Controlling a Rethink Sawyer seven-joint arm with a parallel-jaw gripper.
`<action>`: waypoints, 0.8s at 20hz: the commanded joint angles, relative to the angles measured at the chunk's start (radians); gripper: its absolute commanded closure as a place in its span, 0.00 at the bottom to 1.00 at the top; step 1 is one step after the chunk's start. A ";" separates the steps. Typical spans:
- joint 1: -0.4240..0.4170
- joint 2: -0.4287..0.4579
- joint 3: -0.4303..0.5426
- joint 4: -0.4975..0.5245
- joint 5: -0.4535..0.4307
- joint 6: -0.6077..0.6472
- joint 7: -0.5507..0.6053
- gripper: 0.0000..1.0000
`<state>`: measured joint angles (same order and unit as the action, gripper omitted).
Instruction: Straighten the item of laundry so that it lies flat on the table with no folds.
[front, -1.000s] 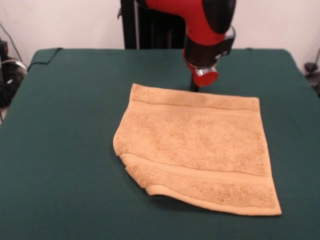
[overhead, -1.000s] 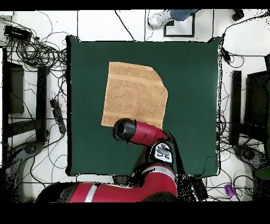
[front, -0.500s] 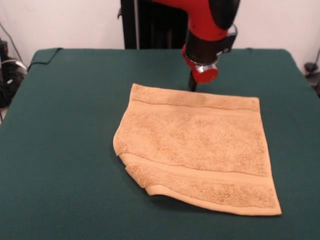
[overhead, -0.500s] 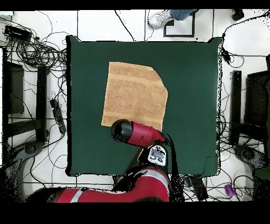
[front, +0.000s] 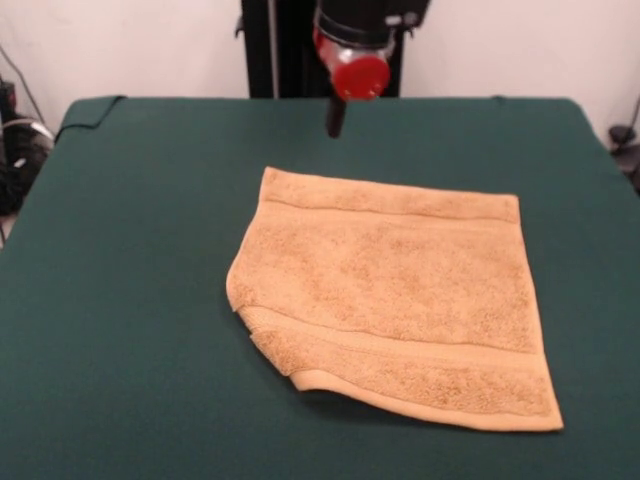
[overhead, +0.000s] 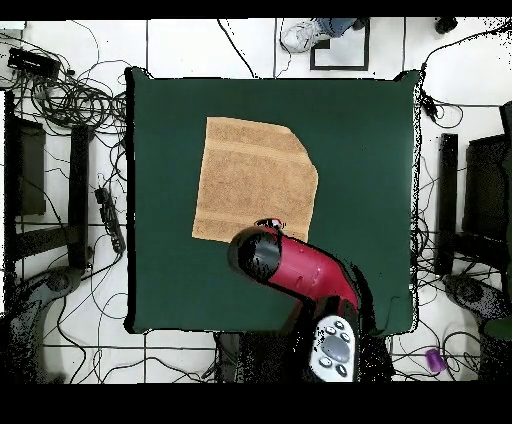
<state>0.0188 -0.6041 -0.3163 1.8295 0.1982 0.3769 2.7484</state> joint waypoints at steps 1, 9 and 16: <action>-0.069 -0.010 0.074 0.006 -0.050 -0.236 0.051 1.00; -0.116 0.067 0.112 -0.023 -0.068 -0.284 0.033 1.00; -0.146 0.135 0.184 -0.019 0.012 -0.211 0.085 1.00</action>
<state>-0.1408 -0.5818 -0.2963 1.8118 0.1688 0.0666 2.7484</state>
